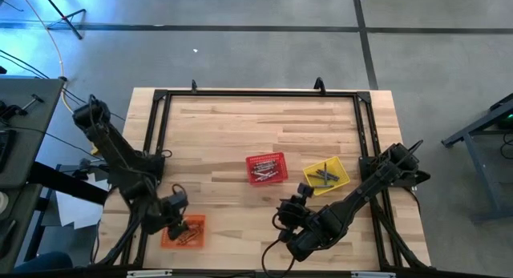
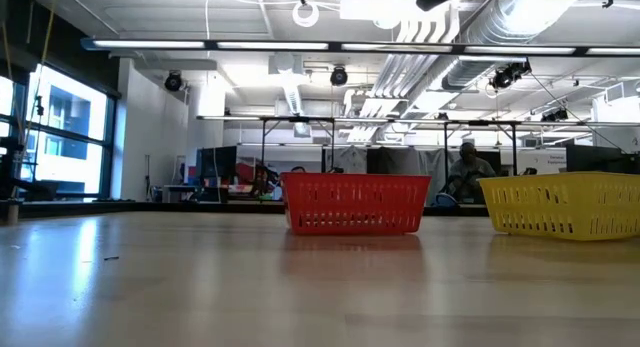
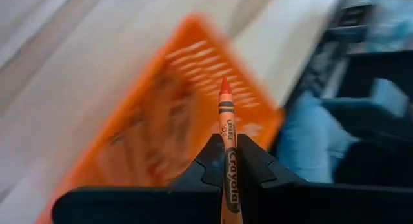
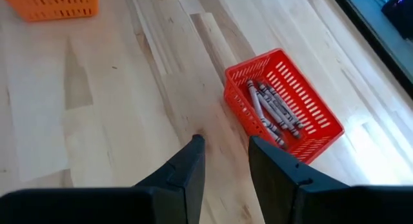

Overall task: Sort crayons
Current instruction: Put the orange crayon into the orange bin, then return to Home Position

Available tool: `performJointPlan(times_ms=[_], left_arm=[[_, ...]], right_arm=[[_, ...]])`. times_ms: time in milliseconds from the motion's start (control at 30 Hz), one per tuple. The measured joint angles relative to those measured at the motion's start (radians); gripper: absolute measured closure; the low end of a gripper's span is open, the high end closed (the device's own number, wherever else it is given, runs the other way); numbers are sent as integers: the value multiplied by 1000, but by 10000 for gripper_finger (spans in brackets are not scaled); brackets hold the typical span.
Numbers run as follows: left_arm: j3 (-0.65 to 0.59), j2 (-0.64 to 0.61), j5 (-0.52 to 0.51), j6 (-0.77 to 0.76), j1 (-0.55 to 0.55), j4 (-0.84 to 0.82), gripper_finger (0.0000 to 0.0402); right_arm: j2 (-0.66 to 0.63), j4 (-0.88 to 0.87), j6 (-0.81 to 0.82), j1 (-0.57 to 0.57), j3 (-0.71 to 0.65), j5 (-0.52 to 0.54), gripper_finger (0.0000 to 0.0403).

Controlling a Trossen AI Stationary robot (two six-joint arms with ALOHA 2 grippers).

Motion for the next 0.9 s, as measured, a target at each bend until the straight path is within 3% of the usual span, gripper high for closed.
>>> performJointPlan(times_ms=[133,400,700,900], left_arm=[[0,0,0,-120,-51,-107,401],[1,-1,58,-191,-75,-87,385],[1,-1,72,-199,-59,-75,336],[1,-1,126,-162,-49,-73,310]], right_arm=[[0,-1,26,6,0,-9,291],[0,1,29,37,0,-9,291],[0,1,28,55,0,-13,291],[0,-4,26,55,0,-81,291]])
